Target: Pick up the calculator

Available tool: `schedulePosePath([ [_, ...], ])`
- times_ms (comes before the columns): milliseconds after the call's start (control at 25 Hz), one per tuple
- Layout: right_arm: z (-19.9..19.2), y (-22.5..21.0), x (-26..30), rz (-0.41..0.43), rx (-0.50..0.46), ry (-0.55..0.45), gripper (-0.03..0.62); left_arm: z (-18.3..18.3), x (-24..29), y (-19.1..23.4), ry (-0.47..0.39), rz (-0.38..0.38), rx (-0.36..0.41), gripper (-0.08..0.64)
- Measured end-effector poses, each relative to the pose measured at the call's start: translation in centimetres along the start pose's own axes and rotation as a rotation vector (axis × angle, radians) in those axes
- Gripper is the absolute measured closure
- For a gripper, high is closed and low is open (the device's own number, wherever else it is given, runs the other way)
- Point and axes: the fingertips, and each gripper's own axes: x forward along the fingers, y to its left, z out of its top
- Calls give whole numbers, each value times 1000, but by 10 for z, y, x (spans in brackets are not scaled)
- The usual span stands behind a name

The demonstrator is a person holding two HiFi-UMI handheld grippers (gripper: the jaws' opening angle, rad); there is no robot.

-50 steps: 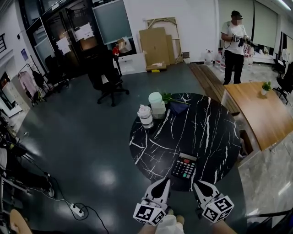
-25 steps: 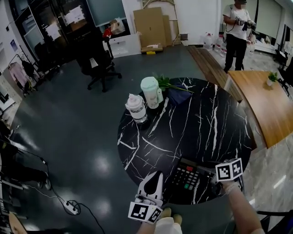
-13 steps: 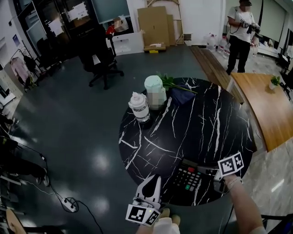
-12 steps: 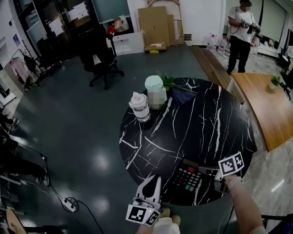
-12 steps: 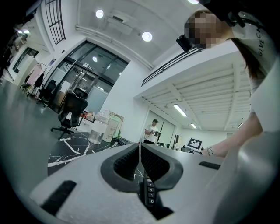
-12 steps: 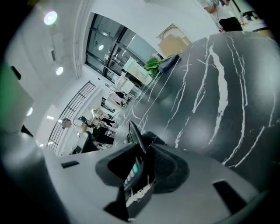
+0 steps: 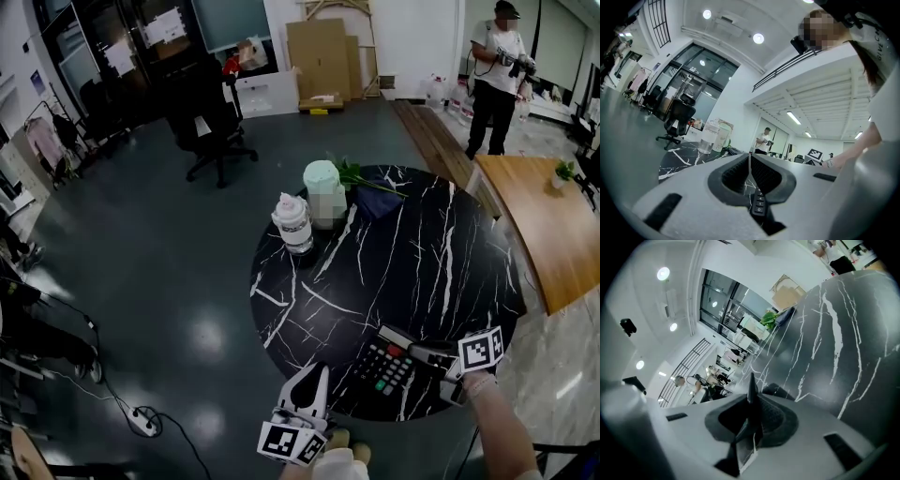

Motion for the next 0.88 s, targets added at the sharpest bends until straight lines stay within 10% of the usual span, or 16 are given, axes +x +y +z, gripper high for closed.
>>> schedulePosePath([
  [280, 14, 46, -16, 111, 56, -140, 538, 17, -10, -5, -12, -3, 0, 552],
  [880, 45, 142, -82, 81, 14, -357, 538, 90, -26, -52, -76, -67, -33, 552],
])
